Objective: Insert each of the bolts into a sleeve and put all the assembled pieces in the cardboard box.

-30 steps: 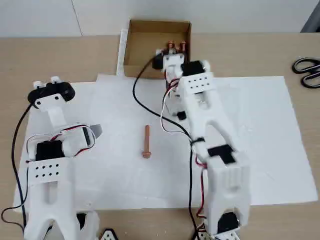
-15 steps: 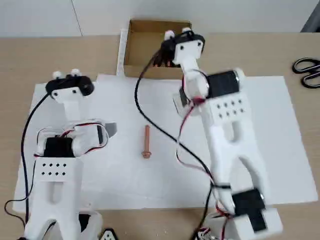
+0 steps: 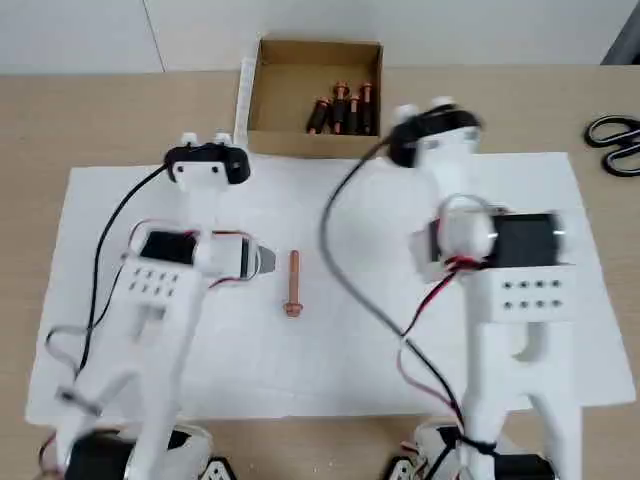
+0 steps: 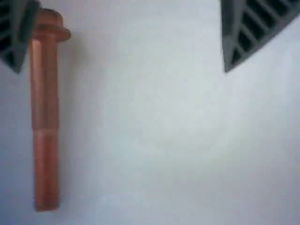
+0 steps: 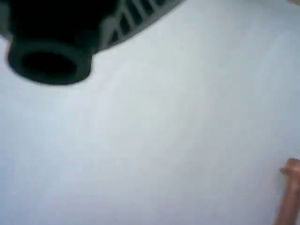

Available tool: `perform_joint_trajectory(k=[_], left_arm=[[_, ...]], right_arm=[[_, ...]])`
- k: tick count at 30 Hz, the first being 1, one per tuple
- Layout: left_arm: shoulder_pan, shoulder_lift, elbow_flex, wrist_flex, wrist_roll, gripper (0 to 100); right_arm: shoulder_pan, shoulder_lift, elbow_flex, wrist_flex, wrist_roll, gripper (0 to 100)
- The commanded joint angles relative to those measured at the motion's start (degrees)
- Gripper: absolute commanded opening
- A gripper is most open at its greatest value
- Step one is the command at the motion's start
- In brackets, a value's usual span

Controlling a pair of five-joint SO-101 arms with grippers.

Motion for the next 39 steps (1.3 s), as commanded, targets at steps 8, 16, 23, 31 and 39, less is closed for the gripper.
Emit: perform_joint_trajectory(k=[8, 16, 23, 31, 39], left_arm=[[6.7, 15.4, -13.8, 1.8, 0.0, 24], [13.2, 23.1, -18.1, 1.7, -0.1, 19], [13.2, 28.5, -18.3, 2.1, -0.1, 19], [13.5, 28.7, -18.2, 2.1, -0.1, 12], [13.6, 28.5, -18.3, 5.0, -0.1, 9]], right_arm=[[10.7, -2.5, 1.8, -1.5, 0.6, 0.5], [10.7, -2.5, 7.8, -6.6, 0.4, 0.5], [10.6, -2.5, 8.0, -7.8, 0.4, 0.5], [10.6, -2.5, 8.0, -7.8, 0.4, 0.5], [10.7, -2.5, 8.0, -7.9, 0.3, 0.5]])
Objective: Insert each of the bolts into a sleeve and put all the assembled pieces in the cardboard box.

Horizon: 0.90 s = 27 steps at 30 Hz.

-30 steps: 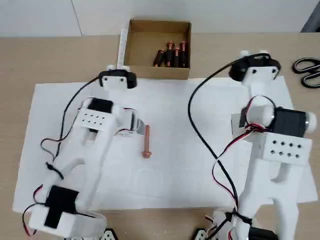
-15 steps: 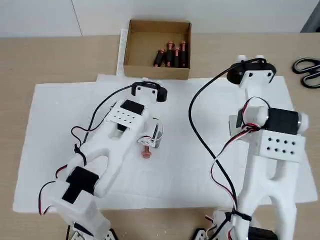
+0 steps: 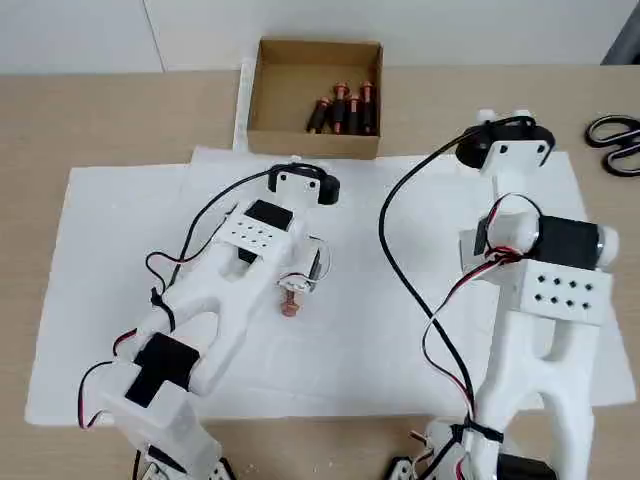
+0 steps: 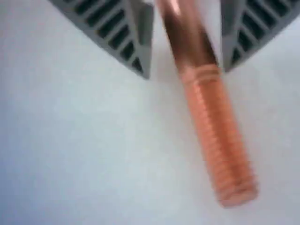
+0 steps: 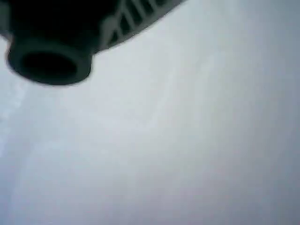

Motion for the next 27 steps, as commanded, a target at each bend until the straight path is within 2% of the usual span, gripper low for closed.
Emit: perform_joint_trajectory(k=[1, 11, 27], left_arm=[[0.0, -0.4, -2.0, 1.8, -0.1, 9], [0.0, -0.4, -12.6, 13.0, -0.4, 9], [-0.2, 0.3, -12.9, 11.9, -0.4, 9]], right_arm=[[0.3, -2.2, -0.2, -0.9, 0.1, 0.5], [0.1, -2.2, -0.1, -1.4, 0.1, 0.5], [0.1, -2.2, -0.1, -1.2, 0.1, 0.5]])
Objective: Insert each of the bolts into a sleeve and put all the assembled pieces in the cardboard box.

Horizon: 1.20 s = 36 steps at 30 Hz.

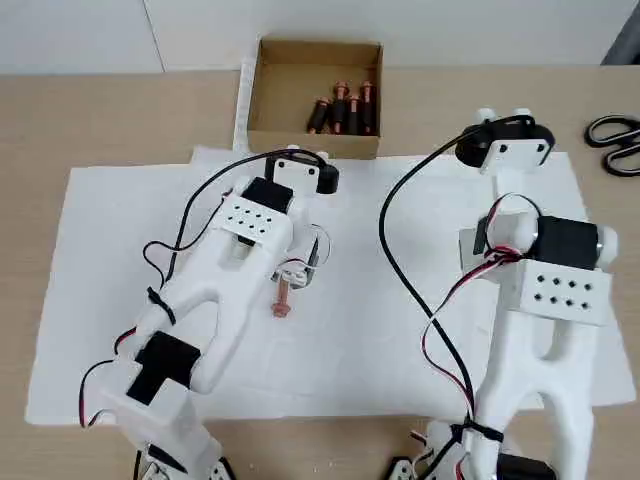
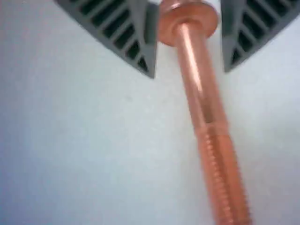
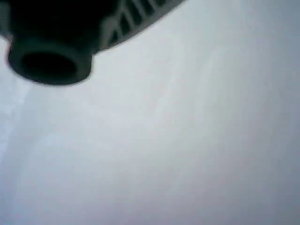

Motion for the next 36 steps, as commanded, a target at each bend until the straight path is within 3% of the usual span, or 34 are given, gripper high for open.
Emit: perform_joint_trajectory(k=[1, 16, 21, 27, 33, 36], left_arm=[[-0.1, -0.2, -2.3, -0.9, -0.4, 9], [-0.4, 6.2, -2.4, -3.0, -0.2, 9], [-0.4, 7.6, -2.4, -4.1, -0.1, 2], [-0.3, 9.2, -2.5, -4.6, -0.1, 1], [-0.4, 2.3, -7.3, -1.4, -1.1, 1], [-0.4, -3.0, -8.3, -1.8, -7.5, 1]], right_arm=[[0.2, -2.2, -0.3, -0.5, 0.1, 0.5], [0.4, -2.2, -0.3, -0.7, 0.1, 0.5], [0.4, -2.2, -0.3, -0.8, 0.1, 0.5], [0.4, -2.2, -0.3, -0.9, 0.1, 0.5], [0.3, -1.7, -0.3, -0.9, 0.0, 0.5], [0.3, -1.7, -0.3, -0.9, 0.0, 0.5]])
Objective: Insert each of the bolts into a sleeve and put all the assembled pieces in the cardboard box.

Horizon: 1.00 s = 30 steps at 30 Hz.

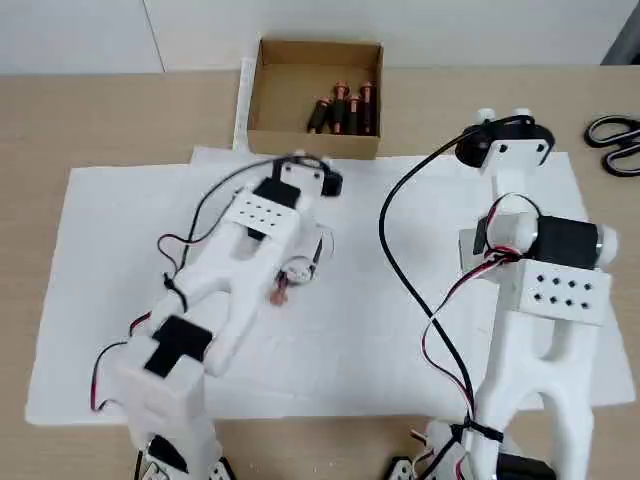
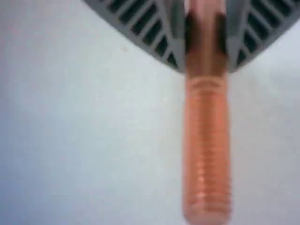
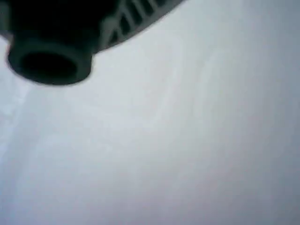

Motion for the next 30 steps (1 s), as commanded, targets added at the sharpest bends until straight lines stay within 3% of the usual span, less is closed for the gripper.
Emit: perform_joint_trajectory(k=[1, 10, 15, 19, 24, 30], left_arm=[[-0.3, -9.4, -3.4, -0.6, -7.5, 1], [-2.9, -17.4, -3.1, -2.7, -22.2, 1], [-5.2, -17.4, -3.0, -5.5, -44.4, 1], [-6.9, -17.4, -0.4, -8.3, -54.9, 1], [-6.8, -17.4, 4.8, -11.3, -74.1, 1], [-6.9, -17.3, 14.2, -23.0, -80.4, 1]], right_arm=[[0.3, -1.8, -0.3, -0.9, 0.0, 0.5], [0.4, -2.0, -0.3, -0.9, 0.0, 0.5], [0.2, -2.0, -0.3, -0.8, -0.3, 0.5], [0.2, -1.9, -0.3, -0.8, -1.1, 0.5], [0.1, -2.1, -0.3, -0.8, -1.1, 0.5], [0.0, -2.2, -0.3, -0.9, -1.1, 0.5]])
